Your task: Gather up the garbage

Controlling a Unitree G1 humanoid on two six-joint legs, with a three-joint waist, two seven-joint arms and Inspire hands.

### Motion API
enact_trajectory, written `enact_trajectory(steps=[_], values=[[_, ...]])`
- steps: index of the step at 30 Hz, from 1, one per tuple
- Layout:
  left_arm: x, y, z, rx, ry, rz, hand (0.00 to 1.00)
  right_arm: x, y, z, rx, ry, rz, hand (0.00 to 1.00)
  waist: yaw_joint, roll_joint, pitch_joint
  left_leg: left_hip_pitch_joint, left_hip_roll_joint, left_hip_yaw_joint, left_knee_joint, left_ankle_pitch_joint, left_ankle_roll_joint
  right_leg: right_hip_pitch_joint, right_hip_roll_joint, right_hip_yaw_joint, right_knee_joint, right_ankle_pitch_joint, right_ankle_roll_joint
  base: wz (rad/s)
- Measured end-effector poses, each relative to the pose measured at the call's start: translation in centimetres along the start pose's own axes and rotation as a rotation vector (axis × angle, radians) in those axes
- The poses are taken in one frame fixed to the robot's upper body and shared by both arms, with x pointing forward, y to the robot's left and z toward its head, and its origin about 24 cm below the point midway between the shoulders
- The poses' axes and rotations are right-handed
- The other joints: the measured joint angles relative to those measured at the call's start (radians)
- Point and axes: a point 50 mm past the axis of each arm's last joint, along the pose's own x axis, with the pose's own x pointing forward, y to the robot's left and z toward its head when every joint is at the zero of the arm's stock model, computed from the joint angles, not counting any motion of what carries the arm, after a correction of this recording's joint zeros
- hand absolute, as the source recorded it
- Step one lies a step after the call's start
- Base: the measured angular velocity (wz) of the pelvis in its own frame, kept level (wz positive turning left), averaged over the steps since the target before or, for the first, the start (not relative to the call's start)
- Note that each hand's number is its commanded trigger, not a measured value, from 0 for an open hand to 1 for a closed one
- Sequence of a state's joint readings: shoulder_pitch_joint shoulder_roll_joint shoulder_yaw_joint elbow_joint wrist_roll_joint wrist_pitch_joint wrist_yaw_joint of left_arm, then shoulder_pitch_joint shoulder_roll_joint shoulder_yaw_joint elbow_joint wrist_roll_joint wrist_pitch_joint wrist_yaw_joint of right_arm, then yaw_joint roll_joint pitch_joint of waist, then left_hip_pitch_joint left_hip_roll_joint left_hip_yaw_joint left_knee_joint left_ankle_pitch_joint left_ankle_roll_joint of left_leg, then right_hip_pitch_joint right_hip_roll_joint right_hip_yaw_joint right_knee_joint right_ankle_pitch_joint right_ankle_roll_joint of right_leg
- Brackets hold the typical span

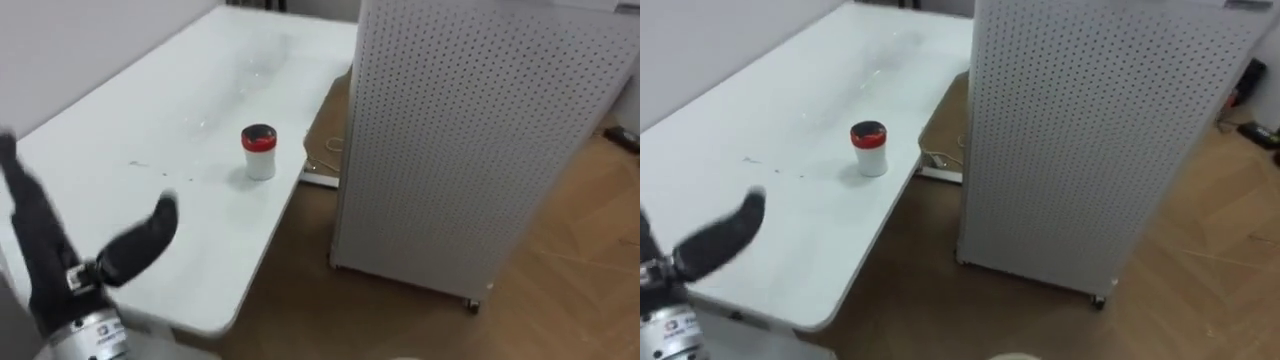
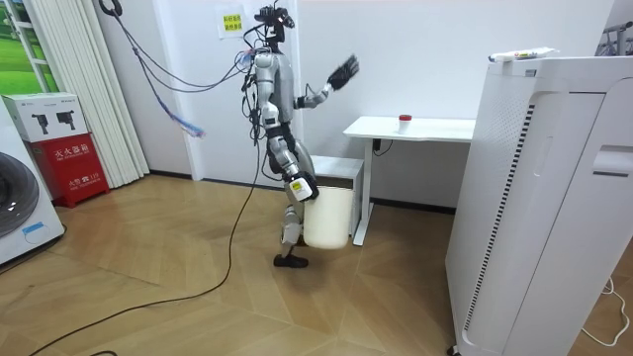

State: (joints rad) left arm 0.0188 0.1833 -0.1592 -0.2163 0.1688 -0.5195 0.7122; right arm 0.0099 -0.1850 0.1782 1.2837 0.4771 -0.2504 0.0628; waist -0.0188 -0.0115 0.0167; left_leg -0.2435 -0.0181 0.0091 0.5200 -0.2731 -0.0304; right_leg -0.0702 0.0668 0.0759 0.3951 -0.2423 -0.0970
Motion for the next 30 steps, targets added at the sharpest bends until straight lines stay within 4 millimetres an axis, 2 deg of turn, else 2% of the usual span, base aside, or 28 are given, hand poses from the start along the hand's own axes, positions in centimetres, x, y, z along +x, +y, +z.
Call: enact_trajectory(steps=[1,2,3,4,6,8,10,15,17,20,22,27,30], values=[[0.0,-0.1,0.3,-0.008,-0.022,-0.014,0.0,0.0,0.1,-0.1,-0.003,0.003,0.005,1.0,0.001,0.002,-0.0015,0.006,-0.01,-0.006,-0.061,0.03,0.003,0.008,-0.006,0.007,0.003,-0.001,-0.001,-1.12],[0.0,-0.3,0.5,-0.011,-0.043,-0.041,0.0,-0.1,0.4,-0.5,-0.01,0.015,0.018,1.0,-0.002,0.001,-0.0033,0.018,-0.01,-0.019,-0.139,0.107,0.015,0.023,-0.007,0.01,0.009,-0.017,0.003,-1.04],[-0.3,-0.4,0.5,0.0,-0.039,-0.052,0.0,-0.2,0.6,-1.0,-0.005,0.027,0.022,1.0,-0.001,-0.006,-0.0091,0.04,-0.009,-0.013,-0.151,0.142,0.029,0.032,-0.016,-0.009,0.024,-0.037,0.012,-0.96],[-0.3,-0.4,0.4,0.002,-0.035,-0.056,0.0,-0.3,0.6,-1.1,-0.006,0.03,0.022,1.0,-0.002,-0.01,-0.01,0.051,-0.012,-0.014,-0.151,0.15,0.041,0.036,-0.023,-0.03,0.025,-0.044,0.016,-0.98],[-0.1,-0.3,0.4,0.019,-0.041,-0.079,0.0,-0.3,0.7,-1.1,-0.008,0.03,0.028,1.0,-0.01,-0.029,-0.008,0.067,-0.021,-0.013,-0.149,0.151,0.058,0.042,-0.057,-0.116,0.015,-0.053,0.031,-0.63],[0.0,-0.4,0.4,0.016,-0.042,-0.097,0.0,-0.2,0.6,-1.0,-0.005,0.032,0.022,1.0,-0.022,-0.044,-0.0054,0.06,-0.026,-0.02,-0.142,0.144,0.063,0.041,-0.073,-0.135,-0.003,-0.054,0.034,-0.07],[0.0,-0.5,0.5,0.015,-0.043,-0.111,0.0,-0.2,0.4,-0.9,-0.006,0.031,0.016,1.0,-0.027,-0.05,-0.0069,0.055,-0.031,-0.021,-0.143,0.138,0.069,0.044,-0.077,-0.138,-0.021,-0.055,0.037,0.1],[0.3,-0.8,0.9,0.004,-0.069,-0.156,0.0,0.2,0.6,0.0,-0.001,0.021,0.036,1.0,-0.04,-0.043,-0.0034,0.054,-0.044,-0.045,-0.145,0.129,0.071,0.076,-0.092,-0.195,-0.075,-0.052,0.043,0.16],[0.5,-1.2,1.1,-0.001,-0.071,-0.178,0.0,0.3,1.0,0.2,0.002,0.019,0.061,1.0,-0.043,-0.031,0.0035,0.058,-0.048,-0.054,-0.149,0.129,0.071,0.091,-0.095,-0.217,-0.093,-0.052,0.043,0.17],[0.3,-1.6,0.9,-0.001,-0.055,-0.204,0.0,0.4,1.5,0.2,0.005,0.036,0.084,1.0,-0.036,-0.014,0.0044,0.064,-0.049,-0.055,-0.16,0.129,0.071,0.097,-0.097,-0.229,-0.103,-0.052,0.043,0.05],[0.1,-1.8,0.9,-0.004,-0.046,-0.221,0.0,0.4,1.8,0.2,0.01,0.039,0.097,1.0,-0.037,-0.012,0.005,0.065,-0.049,-0.057,-0.161,0.13,0.07,0.1,-0.097,-0.235,-0.105,-0.052,0.043,0.04],[-0.1,-2.1,0.7,0.007,-0.039,-0.242,0.0,0.4,1.8,0.2,0.012,0.047,0.099,1.0,-0.043,-0.02,0.01,0.08,-0.048,-0.055,-0.178,0.132,0.066,0.111,-0.098,-0.246,-0.116,-0.052,0.043,0.0],[-0.3,-2.1,0.6,0.029,-0.034,-0.252,0.0,0.4,1.8,0.1,0.008,0.054,0.101,1.0,-0.042,-0.034,0.017,0.08,-0.047,-0.053,-0.176,0.132,0.066,0.11,-0.098,-0.246,-0.115,-0.052,0.042,-0.02]])
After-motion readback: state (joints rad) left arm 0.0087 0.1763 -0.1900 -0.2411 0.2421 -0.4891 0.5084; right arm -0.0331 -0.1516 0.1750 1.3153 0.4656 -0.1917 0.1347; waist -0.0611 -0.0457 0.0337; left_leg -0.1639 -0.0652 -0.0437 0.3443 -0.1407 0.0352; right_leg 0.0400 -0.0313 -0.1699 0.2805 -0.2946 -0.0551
